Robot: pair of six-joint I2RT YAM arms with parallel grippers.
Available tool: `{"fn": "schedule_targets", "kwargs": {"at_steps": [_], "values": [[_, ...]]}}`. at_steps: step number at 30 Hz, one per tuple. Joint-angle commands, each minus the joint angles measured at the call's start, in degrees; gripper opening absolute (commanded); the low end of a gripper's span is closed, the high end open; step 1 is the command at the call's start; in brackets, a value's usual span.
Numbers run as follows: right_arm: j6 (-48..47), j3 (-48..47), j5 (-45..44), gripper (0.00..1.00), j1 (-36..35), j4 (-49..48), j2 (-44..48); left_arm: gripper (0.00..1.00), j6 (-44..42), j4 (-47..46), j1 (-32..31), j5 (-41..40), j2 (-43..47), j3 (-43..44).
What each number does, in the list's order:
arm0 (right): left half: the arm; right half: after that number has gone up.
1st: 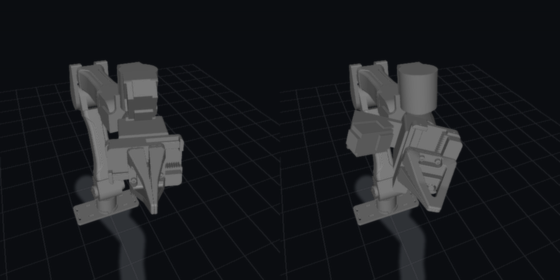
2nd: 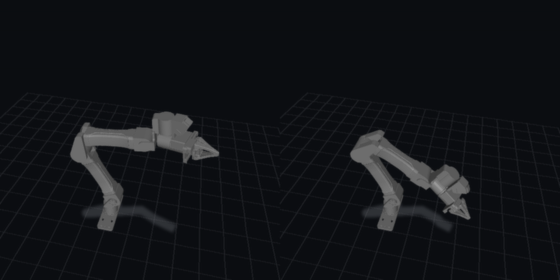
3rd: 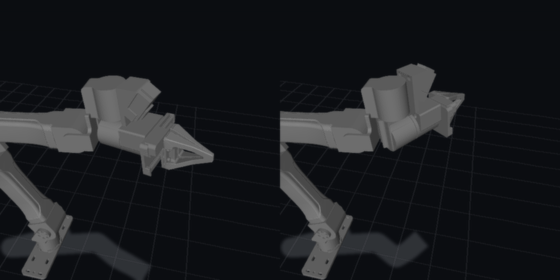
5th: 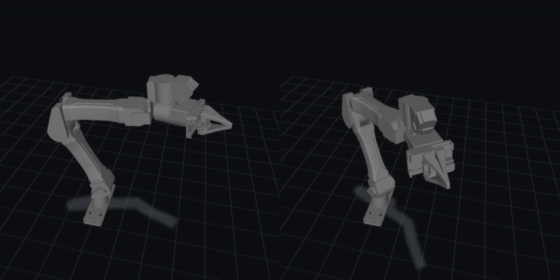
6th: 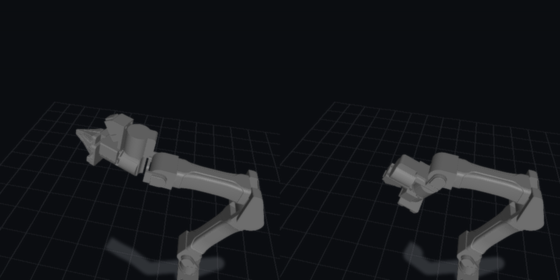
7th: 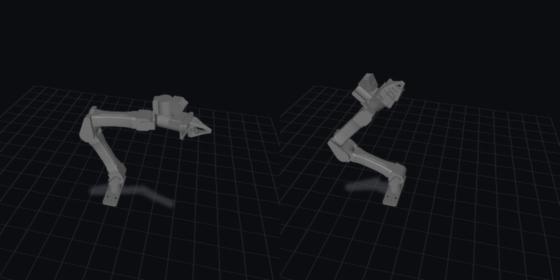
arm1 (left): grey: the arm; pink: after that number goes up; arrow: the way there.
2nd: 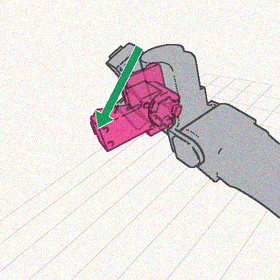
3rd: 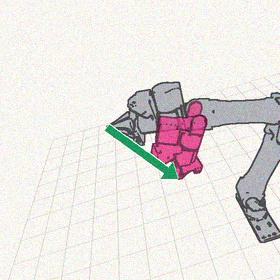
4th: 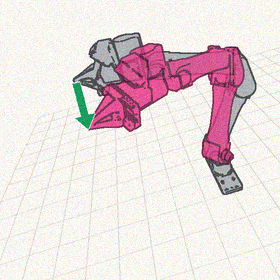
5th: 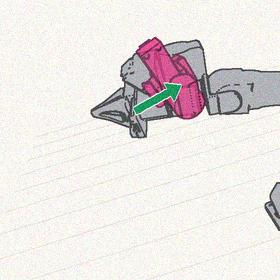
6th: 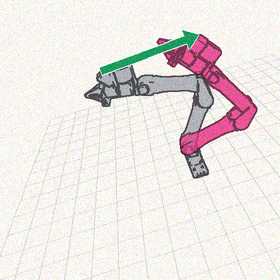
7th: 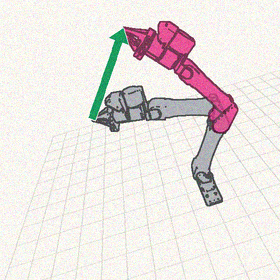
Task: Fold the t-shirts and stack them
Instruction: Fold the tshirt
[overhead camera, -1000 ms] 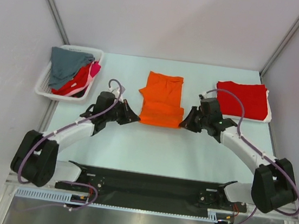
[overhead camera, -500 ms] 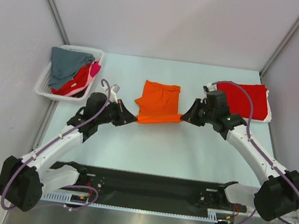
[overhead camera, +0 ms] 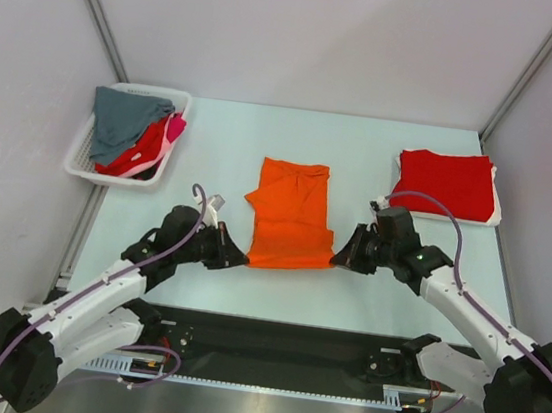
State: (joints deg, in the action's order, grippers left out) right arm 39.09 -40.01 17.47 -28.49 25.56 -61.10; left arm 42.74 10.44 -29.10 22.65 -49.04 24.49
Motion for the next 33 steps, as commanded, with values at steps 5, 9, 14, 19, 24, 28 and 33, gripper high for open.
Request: {"fn": "schedule_targets", "kwargs": {"at_steps": [5,9,14,19,24,28,33], "values": [[-1.20,-6.02,-3.59,0.02,0.80,0.28,-0.32,0.00,-1.16,1.33,-0.43,-1.74,-2.54,6.78],[-3.75,-13.05,-3.59,0.02,3.52,1.33,-5.58,0.00,-2.49,1.78,0.80,-2.35,-8.26,16.44],[-6.31,-21.24,-3.24,0.02,8.88,0.89,-13.94,0.00,-3.63,1.61,4.22,-5.68,-15.72,24.01],[-7.10,-29.58,0.45,0.02,12.40,-0.95,-25.18,0.00,-3.46,-0.24,8.44,-4.73,-24.60,30.00],[-7.19,-36.97,2.47,0.02,14.42,-1.30,-34.07,0.00,-2.40,-2.97,10.91,-4.64,-32.95,35.78],[-7.01,-41.81,2.57,0.02,15.57,-1.22,-39.17,0.00,-1.87,-3.40,11.87,-5.86,-39.10,40.71],[-7.01,-50.58,3.44,0.02,16.54,-0.16,-47.94,0.00,-1.61,-3.23,13.81,-4.90,-46.66,48.09]]}}
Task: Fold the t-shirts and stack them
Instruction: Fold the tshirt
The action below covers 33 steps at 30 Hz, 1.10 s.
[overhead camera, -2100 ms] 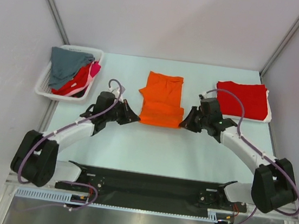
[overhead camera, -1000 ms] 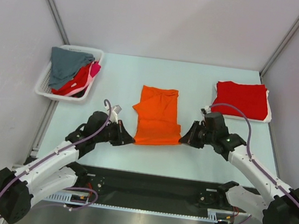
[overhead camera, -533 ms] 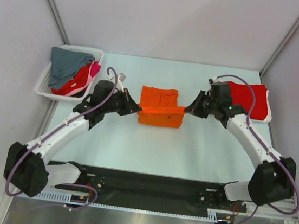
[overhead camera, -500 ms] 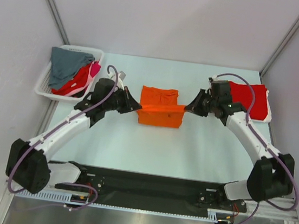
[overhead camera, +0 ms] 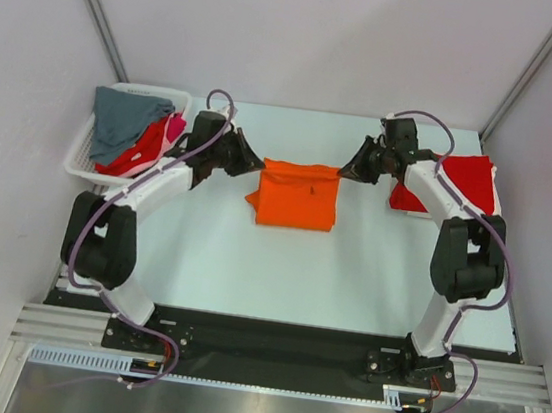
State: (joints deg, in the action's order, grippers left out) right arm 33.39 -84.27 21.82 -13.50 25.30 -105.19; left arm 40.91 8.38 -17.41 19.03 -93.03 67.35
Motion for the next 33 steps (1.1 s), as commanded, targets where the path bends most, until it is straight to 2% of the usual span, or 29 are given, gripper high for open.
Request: {"fn": "schedule_targets", "kwargs": {"at_steps": [1,5,6,7,8,9,10,11,13,16,20,21,25,26,29,33], "values": [[-1.05,-7.39,-0.82,0.02,1.98,0.19,-5.28,0.00,0.58,-1.26,2.38,-1.19,-4.16,6.20],[0.27,-13.62,-0.99,0.08,3.29,-1.30,-12.13,0.00,1.63,-3.28,3.96,-1.19,-13.80,11.65],[1.41,-15.99,-0.39,0.11,3.65,-2.61,-15.54,0.01,1.81,-3.37,4.22,-0.49,-16.19,15.23],[1.94,-17.49,0.40,0.37,3.91,-3.06,-17.05,0.03,2.59,-3.11,4.66,0.39,-18.39,17.35],[2.29,-18.90,0.76,0.56,4.35,-3.24,-18.90,0.19,2.95,-3.46,5.27,1.62,-21.11,19.29],[2.47,-20.05,0.50,0.68,4.36,-3.06,-20.05,0.42,2.78,-3.81,5.28,3.54,-25.05,23.22],[2.30,-20.84,0.41,0.82,4.44,-3.15,-21.36,0.79,1.82,-3.81,5.28,3.65,-27.00,25.09],[1.69,-20.67,0.06,0.88,4.36,-3.41,-21.29,0.89,1.37,-3.03,5.37,3.30,-28.24,26.59],[0.81,-18.40,-0.21,0.88,4.62,-6.92,-20.33,0.91,-0.12,-3.19,5.63,2.25,-29.22,27.66],[-1.56,-13.39,0.68,0.74,4.62,-10.27,-18.39,0.90,-1.96,-4.50,5.98,1.01,-27.56,25.12],[-2.98,-10.83,3.29,0.63,4.53,-12.63,-19.61,0.86,-3.29,-5.22,5.90,1.62,-26.94,22.39],[-3.06,-10.22,4.01,0.63,4.36,-13.69,-19.97,0.85,-3.38,-5.31,5.81,2.06,-27.02,21.95],[-4.56,-9.86,6.56,0.81,2.69,-15.89,-21.02,0.84,-3.73,-6.00,5.81,3.03,-26.94,19.40],[-4.47,-9.69,6.74,0.82,2.51,-16.42,-21.11,0.84,-3.90,-5.92,5.72,2.86,-26.94,18.44],[-3.95,-10.04,5.95,0.80,2.07,-17.04,-22.60,0.84,-4.08,-6.27,5.63,3.03,-27.72,17.38],[-3.94,-11.53,4.11,0.72,1.55,-15.55,-24.71,0.76,-3.99,-6.45,5.37,3.65,-29.39,17.46]]}}
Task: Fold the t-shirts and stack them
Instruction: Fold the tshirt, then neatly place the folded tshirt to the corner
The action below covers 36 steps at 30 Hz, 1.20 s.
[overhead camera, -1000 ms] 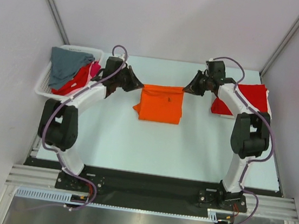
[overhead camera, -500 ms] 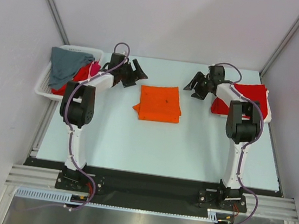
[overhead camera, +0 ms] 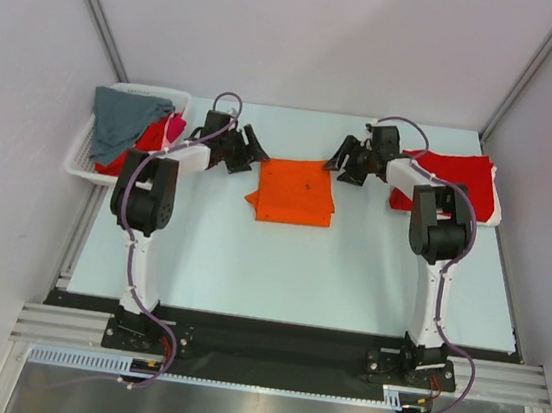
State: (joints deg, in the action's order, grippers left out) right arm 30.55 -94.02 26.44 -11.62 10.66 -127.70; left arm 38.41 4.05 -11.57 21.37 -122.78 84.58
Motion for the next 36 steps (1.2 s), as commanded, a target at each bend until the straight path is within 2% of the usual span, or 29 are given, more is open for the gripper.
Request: {"fn": "schedule_targets", "kwargs": {"at_steps": [1,4,6,8,11,15,17,20,21,22,24,28,33,36], "values": [[-1.54,-2.48,-0.86,0.67,-0.60,-0.46,-3.16,0.73,-1.50,-2.29,-0.73,1.40,0.00,0.33],[-2.50,-3.71,-3.13,0.62,-1.39,1.12,-4.66,0.68,-1.15,-2.47,-1.52,1.31,-1.49,1.20],[-2.77,-4.77,-3.67,0.58,-1.83,1.82,-5.36,0.59,-0.63,-2.03,-1.87,0.87,-2.89,2.17],[-2.68,-5.91,-4.20,0.55,-2.18,2.44,-6.33,0.56,-0.18,-1.59,-2.40,0.87,-3.78,3.05],[-3.21,-7.66,-4.99,0.45,-2.62,3.58,-7.39,0.49,-0.09,-1.51,-3.10,-0.44,-4.66,3.40],[-3.21,-8.11,-4.90,0.44,-3.67,3.14,-7.92,0.41,0.52,-2.21,-3.46,-1.15,-5.54,3.67],[-3.39,-8.81,-4.81,0.45,-4.03,3.67,-8.18,0.40,0.70,-2.56,-3.46,-1.76,-5.71,3.40],[-3.30,-8.47,-7.18,0.56,-4.20,4.64,-7.22,0.34,0.70,-3.35,-3.46,-2.20,-5.80,3.23],[-3.30,-6.81,-8.41,0.60,-4.03,4.55,-5.56,0.26,0.61,-3.79,-3.37,-2.03,-5.89,3.31],[-3.56,-6.10,-9.03,0.61,-3.77,4.38,-4.59,0.24,0.70,-3.88,-3.37,-1.77,-5.89,3.32],[-4.87,-4.43,-11.31,0.64,-3.15,5.07,-1.26,0.24,0.87,-3.88,-3.37,-1.33,-5.98,3.32],[-9.09,-1.62,-22.00,0.63,-2.62,9.02,4.10,0.23,1.05,-6.25,-3.37,-1.06,-5.54,3.14],[-11.12,0.59,-33.53,0.54,-2.27,14.30,7.90,0.22,0.61,-7.13,-3.37,-0.54,-4.92,2.44],[-13.31,-1.51,-47.65,0.51,-3.76,19.30,6.77,0.22,0.61,-7.83,-3.28,0.95,-4.92,2.44]]}}
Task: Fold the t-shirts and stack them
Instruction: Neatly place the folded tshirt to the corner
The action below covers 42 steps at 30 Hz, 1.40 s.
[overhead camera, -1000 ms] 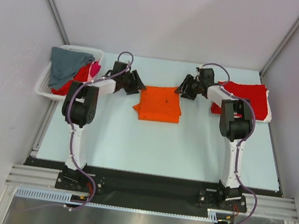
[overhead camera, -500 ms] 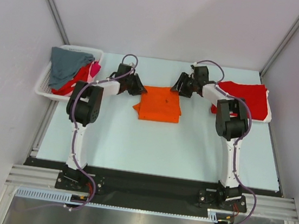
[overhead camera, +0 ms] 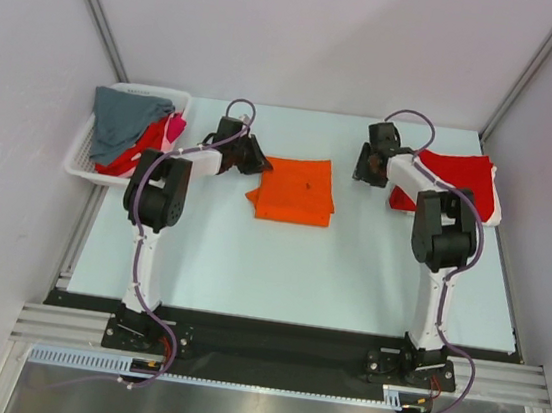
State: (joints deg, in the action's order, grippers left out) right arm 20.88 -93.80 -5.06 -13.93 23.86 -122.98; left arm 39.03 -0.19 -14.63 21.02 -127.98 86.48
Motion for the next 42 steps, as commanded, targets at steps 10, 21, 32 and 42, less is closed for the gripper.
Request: {"fn": "schedule_targets", "kwargs": {"at_steps": [10,21,32,42], "values": [[-7.52,-15.00,-48.96,0.47,-6.63,23.51,-11.31,0.20,0.17,-5.70,-0.22,4.73,0.98,0.10],[-10.07,-17.65,-61.81,0.53,-5.67,27.03,-20.28,0.20,0.00,-7.99,0.04,6.67,3.00,-2.72],[-10.25,-17.65,-66.30,0.07,-4.43,27.04,-21.96,0.19,0.35,-9.92,0.13,7.81,4.41,-4.65],[-9.63,-14.83,-64.73,0.00,-11.55,23.61,-17.39,0.19,0.61,-10.98,0.39,8.69,6.08,-6.41]]}}
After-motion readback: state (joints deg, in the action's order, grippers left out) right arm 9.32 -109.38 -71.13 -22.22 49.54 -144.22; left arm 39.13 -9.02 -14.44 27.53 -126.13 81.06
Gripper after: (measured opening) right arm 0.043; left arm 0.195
